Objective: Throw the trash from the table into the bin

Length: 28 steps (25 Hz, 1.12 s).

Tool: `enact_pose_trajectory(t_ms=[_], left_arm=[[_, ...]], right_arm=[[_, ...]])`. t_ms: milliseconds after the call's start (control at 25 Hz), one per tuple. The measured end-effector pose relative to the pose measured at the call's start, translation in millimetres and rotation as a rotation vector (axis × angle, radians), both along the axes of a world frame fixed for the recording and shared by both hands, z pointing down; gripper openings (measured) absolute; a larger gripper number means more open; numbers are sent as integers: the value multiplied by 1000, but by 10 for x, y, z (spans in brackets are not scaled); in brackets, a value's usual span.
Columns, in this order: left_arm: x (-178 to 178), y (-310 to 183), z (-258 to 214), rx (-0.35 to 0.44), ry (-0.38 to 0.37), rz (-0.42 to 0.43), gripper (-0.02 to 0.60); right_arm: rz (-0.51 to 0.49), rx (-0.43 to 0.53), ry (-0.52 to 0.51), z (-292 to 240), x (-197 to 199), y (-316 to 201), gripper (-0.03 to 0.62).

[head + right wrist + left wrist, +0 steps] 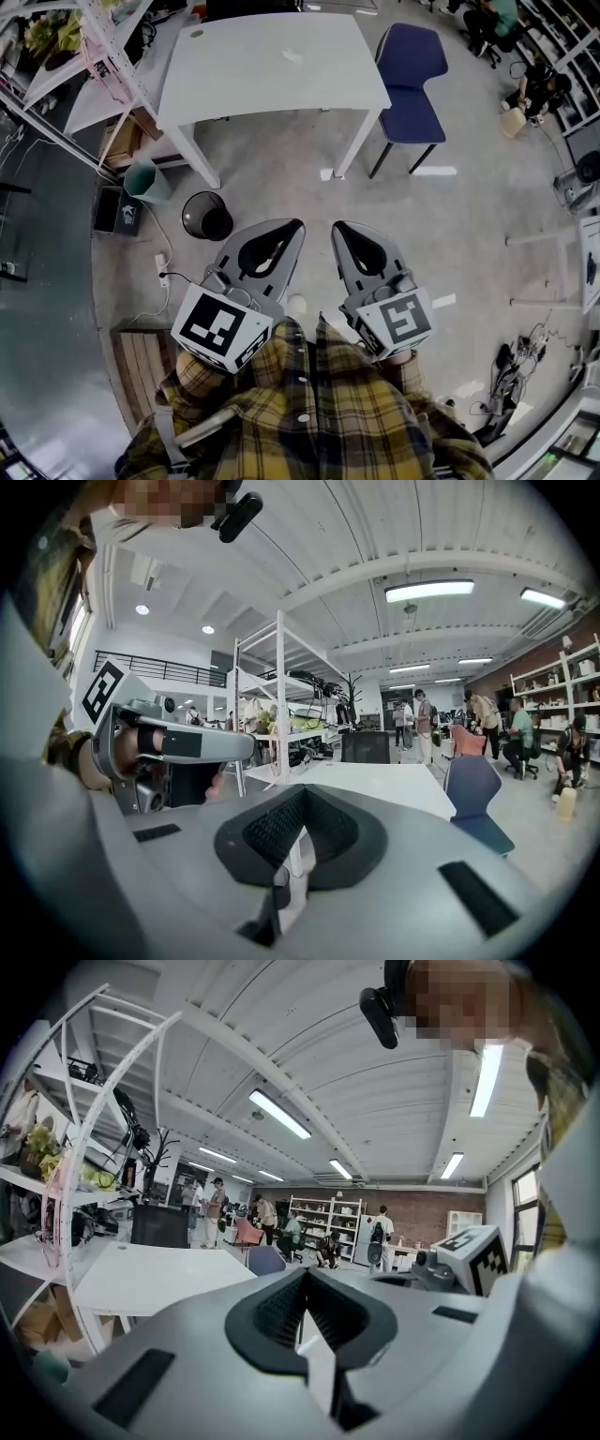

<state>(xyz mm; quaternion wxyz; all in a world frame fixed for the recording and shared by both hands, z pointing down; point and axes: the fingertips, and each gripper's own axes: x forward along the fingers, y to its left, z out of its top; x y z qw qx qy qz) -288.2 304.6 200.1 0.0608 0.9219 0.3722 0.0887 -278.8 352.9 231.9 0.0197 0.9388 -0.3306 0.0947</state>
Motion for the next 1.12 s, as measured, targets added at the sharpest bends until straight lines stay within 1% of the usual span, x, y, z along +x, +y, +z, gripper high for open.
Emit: enact_pose_trajectory(t_ms=[120,200,360,560,720,880,1120], left_arm=[[239,-88,77,0,-8,-3,8],[469,-141,99,-3,-8,4,8],[1026,-277,48,-10,1,15,8],[1710,-435,-52,3,20,25,8],[2174,-622,-54,5,12,28,8],[2530,-835,-3,6,1,32,8],[2901,-992,69,-1,-17,36,8]], right_arm=[[-6,-9,-1,46,226,-97,-2],[4,-8,-7,63,447,-142,-2],[19,-15,-11,34,973,-275,-2],[5,-22,7,-69,1662,-493,-2],[18,-26,5,-89,2177,-636,-2],[48,-20,-11,-44,2551,-758,-2],[91,-19,-30,48,2960,-807,-2]])
